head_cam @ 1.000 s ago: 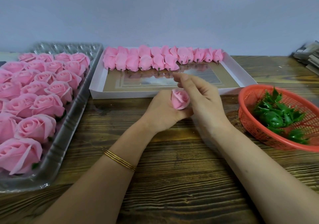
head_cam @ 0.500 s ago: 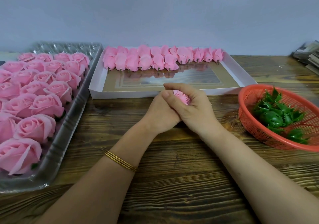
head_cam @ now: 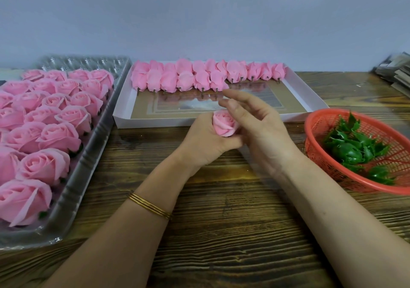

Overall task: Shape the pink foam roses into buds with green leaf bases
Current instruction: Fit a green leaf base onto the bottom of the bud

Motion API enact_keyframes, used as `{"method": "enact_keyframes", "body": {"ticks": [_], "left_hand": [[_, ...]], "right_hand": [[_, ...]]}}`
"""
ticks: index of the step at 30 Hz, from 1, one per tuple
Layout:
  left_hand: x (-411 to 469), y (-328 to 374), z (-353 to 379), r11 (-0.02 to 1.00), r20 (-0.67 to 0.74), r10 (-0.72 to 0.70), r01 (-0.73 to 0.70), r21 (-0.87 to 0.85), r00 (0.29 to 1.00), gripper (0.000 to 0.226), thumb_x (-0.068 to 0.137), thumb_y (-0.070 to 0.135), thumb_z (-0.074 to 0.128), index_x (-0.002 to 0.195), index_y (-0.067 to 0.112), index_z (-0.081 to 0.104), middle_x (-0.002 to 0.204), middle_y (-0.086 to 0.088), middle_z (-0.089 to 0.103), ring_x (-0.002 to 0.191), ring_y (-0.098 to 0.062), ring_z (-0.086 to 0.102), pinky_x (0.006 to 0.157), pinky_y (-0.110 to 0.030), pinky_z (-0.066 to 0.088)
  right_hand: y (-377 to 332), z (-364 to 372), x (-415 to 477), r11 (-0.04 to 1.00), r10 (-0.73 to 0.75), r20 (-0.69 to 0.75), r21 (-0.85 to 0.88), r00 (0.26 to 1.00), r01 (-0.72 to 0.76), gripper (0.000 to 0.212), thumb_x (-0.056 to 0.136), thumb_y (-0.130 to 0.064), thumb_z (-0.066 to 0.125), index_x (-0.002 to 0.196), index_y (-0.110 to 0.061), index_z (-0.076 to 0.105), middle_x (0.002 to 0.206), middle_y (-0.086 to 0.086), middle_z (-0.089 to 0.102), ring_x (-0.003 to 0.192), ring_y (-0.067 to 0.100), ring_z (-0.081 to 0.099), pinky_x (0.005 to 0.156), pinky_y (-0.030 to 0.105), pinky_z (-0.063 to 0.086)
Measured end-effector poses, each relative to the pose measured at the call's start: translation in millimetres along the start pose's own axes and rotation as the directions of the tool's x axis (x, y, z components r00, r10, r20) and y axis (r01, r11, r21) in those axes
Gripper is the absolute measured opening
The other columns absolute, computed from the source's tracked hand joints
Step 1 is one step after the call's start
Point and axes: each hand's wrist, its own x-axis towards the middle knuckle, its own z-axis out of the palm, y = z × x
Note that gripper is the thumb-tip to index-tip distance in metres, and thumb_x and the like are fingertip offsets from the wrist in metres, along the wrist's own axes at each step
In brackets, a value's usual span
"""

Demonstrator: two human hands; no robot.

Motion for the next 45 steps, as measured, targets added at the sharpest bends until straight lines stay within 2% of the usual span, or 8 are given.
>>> {"method": "enact_keyframes", "body": {"ticks": [7,14,23,27,31,37,41,45], "left_hand": [[-1.6,1.9,0.4,1.0,0.05,0.011,-0.012,0.013,0.999,0.019,0.077,-0.015,0.07,0.094,-0.015,0.063,0.096,-0.033,0.066,0.086,-0.025,0.063,0.086,-0.044,0.053],[-0.4,1.5,0.2,0.997,0.058,0.041,-0.045,0.067,0.997,0.021,0.073,-0.017,0.07,0.085,0.0,0.065,0.083,-0.007,0.066,0.081,-0.009,0.063,0.074,-0.022,0.054],[-2.3,1.7,-2.2,0.998,0.1,0.019,-0.025,0.058,0.995,0.021,0.076,-0.017,0.065,0.075,0.003,0.067,0.077,-0.004,0.067,0.078,-0.008,0.063,0.068,-0.021,0.053],[-1.2,2.4,-2.1,0.996,0.067,0.023,-0.029,0.09,0.997,0.012,0.082,-0.014,0.064,0.093,-0.014,0.064,0.096,-0.029,0.067,0.087,-0.02,0.063,0.078,-0.035,0.055],[-1.5,3.1,-2.9,0.996,0.059,0.018,-0.023,0.087,0.998,0.01,0.079,-0.015,0.066,0.083,-0.006,0.064,0.08,-0.016,0.067,0.078,-0.014,0.062,0.069,-0.027,0.052],[1.2,-2.4,-2.7,0.992,-0.037,0.07,-0.066,0.106,0.997,0.028,0.073,-0.015,0.068,0.091,0.006,0.074,0.089,-0.006,0.076,0.081,-0.01,0.066,0.078,-0.027,0.053],[2.1,-5.1,-2.9,0.981,-0.044,0.033,-0.024,0.193,0.999,0.021,0.069,0.003,0.074,0.087,0.015,0.074,0.086,-0.002,0.075,0.085,-0.019,0.07,0.081,-0.042,0.057],[0.0,0.3,2.0,0.955,-0.06,0.066,-0.046,0.292,0.996,0.022,0.064,0.022,0.063,0.065,0.043,0.067,0.065,0.018,0.068,0.068,0.003,0.063,0.065,-0.021,0.051]], "right_hand": [[-0.5,2.6,-2.6,0.991,-0.075,0.038,-0.106,0.996,0.078,0.031,0.071,-0.031,0.072,0.093,-0.01,0.073,0.101,0.004,0.073,0.098,0.01,0.066,0.095,0.025,0.05],[12.1,7.3,-2.3,0.955,-0.123,0.113,-0.256,0.986,0.149,0.016,0.081,-0.025,0.066,0.094,-0.023,0.074,0.094,-0.007,0.074,0.093,0.002,0.065,0.09,0.02,0.047],[11.5,2.9,-2.7,0.893,-0.099,0.198,-0.414,0.975,0.175,0.029,0.089,-0.029,0.062,0.117,-0.023,0.069,0.113,-0.006,0.072,0.107,0.0,0.063,0.093,0.012,0.043],[13.3,0.7,-2.3,0.813,-0.078,0.173,-0.559,0.982,0.163,0.044,0.085,-0.045,0.062,0.128,-0.032,0.061,0.122,-0.008,0.067,0.117,0.004,0.058,0.108,0.03,0.041],[10.8,-2.3,-3.7,0.786,-0.047,0.143,-0.605,0.989,0.125,0.063,0.079,-0.057,0.062,0.137,-0.033,0.054,0.13,-0.008,0.061,0.123,0.003,0.053,0.112,0.036,0.038],[1.3,3.0,-1.9,0.991,-0.098,-0.114,-0.103,0.989,0.086,0.022,0.088,-0.03,0.063,0.1,-0.013,0.069,0.083,-0.005,0.069,0.082,0.009,0.064,0.079,0.026,0.05],[4.7,9.2,-2.8,0.956,-0.22,-0.142,-0.229,0.965,0.184,0.009,0.092,-0.018,0.063,0.091,-0.012,0.07,0.075,-0.008,0.064,0.075,0.006,0.059,0.075,0.026,0.046],[13.6,15.2,-5.1,0.863,-0.311,-0.088,-0.443,0.946,0.243,0.005,0.083,-0.024,0.068,0.086,-0.021,0.07,0.08,-0.006,0.068,0.076,0.009,0.063,0.079,0.035,0.054]]}}
